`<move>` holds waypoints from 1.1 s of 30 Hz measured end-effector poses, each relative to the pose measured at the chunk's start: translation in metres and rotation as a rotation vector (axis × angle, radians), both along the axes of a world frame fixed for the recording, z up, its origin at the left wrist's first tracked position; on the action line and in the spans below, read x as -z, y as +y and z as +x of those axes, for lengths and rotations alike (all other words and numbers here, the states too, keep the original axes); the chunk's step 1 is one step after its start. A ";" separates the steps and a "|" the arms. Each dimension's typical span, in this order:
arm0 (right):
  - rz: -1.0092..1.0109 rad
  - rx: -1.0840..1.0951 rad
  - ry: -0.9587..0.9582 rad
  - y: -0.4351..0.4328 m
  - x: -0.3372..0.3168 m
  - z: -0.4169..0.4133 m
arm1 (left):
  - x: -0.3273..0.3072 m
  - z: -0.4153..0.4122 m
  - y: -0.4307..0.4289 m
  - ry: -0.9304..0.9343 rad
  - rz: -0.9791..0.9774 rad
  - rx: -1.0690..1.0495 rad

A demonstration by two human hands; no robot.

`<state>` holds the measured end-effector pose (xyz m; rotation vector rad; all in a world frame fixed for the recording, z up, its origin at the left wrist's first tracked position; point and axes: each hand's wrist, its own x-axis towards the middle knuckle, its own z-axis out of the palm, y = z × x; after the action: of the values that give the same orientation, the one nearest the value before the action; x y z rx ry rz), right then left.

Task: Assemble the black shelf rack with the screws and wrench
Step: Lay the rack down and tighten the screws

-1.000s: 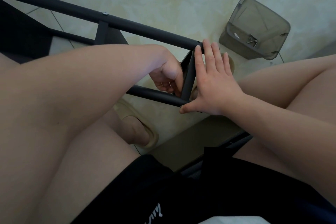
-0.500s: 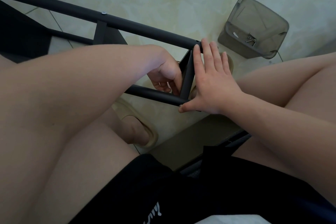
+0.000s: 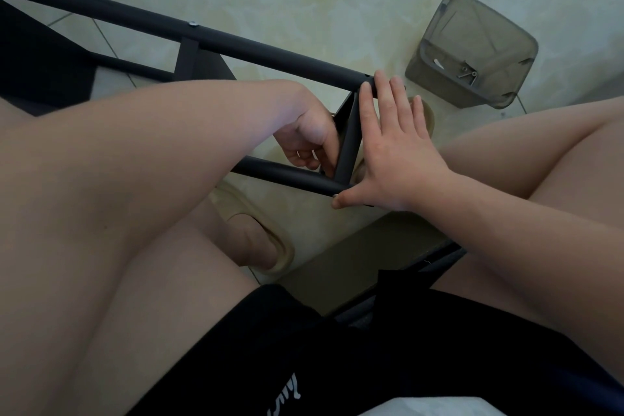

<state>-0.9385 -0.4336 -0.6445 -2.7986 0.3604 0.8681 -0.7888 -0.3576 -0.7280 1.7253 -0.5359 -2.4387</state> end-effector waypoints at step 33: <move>-0.008 -0.006 -0.002 0.000 0.001 0.000 | 0.003 -0.003 0.003 -0.013 -0.008 -0.014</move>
<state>-0.9388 -0.4334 -0.6454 -2.8087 0.3564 0.8676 -0.7919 -0.3543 -0.7305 1.7371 -0.5328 -2.4144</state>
